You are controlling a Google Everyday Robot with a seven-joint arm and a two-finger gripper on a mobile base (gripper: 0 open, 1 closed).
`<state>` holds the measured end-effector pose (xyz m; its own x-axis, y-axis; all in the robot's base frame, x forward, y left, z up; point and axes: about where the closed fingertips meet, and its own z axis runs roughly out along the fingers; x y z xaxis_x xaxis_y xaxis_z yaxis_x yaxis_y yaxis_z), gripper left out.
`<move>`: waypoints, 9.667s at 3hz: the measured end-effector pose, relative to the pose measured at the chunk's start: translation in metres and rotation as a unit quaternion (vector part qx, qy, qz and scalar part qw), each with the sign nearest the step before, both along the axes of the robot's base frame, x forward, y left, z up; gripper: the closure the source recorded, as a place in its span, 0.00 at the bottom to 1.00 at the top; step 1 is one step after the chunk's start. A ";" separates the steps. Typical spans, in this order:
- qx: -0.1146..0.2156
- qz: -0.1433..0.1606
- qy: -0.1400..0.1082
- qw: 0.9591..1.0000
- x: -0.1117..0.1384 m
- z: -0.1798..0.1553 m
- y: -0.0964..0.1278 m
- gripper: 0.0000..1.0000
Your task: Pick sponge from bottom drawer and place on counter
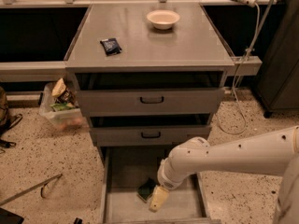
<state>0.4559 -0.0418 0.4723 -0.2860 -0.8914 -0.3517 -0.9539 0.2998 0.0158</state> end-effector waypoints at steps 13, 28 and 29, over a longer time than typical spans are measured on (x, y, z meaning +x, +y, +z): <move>0.054 0.278 0.003 0.959 0.143 -0.305 -0.041 0.00; 0.134 0.337 -0.173 0.916 0.113 -0.053 0.046 1.00; 0.134 0.337 -0.172 0.916 0.112 -0.054 0.046 1.00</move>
Offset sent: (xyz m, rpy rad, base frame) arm 0.0634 -0.0637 -0.1227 0.1957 -0.0715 0.0295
